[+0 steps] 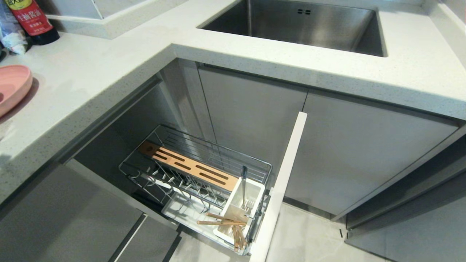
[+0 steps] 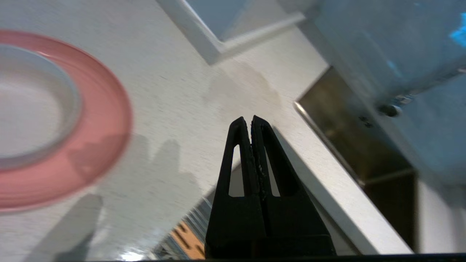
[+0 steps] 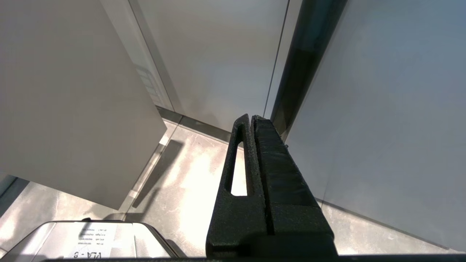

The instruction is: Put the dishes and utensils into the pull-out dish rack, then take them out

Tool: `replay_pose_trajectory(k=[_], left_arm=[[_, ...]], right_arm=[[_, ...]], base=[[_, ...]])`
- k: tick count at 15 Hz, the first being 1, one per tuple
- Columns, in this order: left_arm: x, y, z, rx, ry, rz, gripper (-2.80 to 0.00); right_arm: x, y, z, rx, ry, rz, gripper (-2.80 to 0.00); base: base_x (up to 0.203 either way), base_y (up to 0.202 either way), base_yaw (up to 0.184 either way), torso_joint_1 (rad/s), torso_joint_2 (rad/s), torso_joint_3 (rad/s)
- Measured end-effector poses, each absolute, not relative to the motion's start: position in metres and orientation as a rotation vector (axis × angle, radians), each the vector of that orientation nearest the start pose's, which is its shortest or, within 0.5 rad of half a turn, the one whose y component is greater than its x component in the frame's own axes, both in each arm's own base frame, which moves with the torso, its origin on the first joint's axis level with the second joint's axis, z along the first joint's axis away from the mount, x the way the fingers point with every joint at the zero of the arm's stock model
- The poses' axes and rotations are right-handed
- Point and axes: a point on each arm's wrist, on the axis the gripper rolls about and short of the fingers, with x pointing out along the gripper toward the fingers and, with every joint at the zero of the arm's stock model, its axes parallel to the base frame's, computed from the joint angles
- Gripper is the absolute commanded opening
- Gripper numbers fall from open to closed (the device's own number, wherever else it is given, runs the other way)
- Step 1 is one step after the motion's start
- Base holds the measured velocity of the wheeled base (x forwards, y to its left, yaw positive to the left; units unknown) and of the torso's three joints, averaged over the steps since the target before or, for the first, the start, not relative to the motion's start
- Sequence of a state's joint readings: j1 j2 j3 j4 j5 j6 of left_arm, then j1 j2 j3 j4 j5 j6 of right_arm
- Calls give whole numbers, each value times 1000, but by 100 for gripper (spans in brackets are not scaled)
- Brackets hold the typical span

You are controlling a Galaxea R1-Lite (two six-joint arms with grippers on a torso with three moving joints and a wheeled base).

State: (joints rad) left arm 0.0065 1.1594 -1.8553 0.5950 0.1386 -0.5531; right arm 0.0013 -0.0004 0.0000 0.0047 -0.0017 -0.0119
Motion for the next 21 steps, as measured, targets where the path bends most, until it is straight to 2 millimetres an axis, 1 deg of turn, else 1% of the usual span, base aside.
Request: replay_pose_trajectory(k=[4,7,10,12,17,19,21], left_arm=[[68,-14,447,-617,-66,-46,-280],[77,-30,432,-595,50,-160,-280],[94,-53,410,-524,224,-234,-280],[108,-67,395,-468,334,-239,-280],[135,-92,358,-283,619,-203,-280],[143,-103,342,-230,755,-239,-280],[150,-113,330,-202,863,-284,-280]], right_arm=[[-23,0,75,-12,4,0,-280],[-23,0,75,-12,4,0,-280],[-23,0,75,-12,4,0,-280],[-23,0,75,-12,4,0,-280],[-23,0,75,-12,4,0,-280],[-23,0,75,-12,5,0,-280],[-23,0,75,-12,4,0,-280]], base=[[0,0,0,0,0,0],[0,0,0,0,0,0],[0,0,0,0,0,0],[0,0,0,0,0,0],[0,0,0,0,0,0],[0,0,0,0,0,0],[0,0,0,0,0,0]])
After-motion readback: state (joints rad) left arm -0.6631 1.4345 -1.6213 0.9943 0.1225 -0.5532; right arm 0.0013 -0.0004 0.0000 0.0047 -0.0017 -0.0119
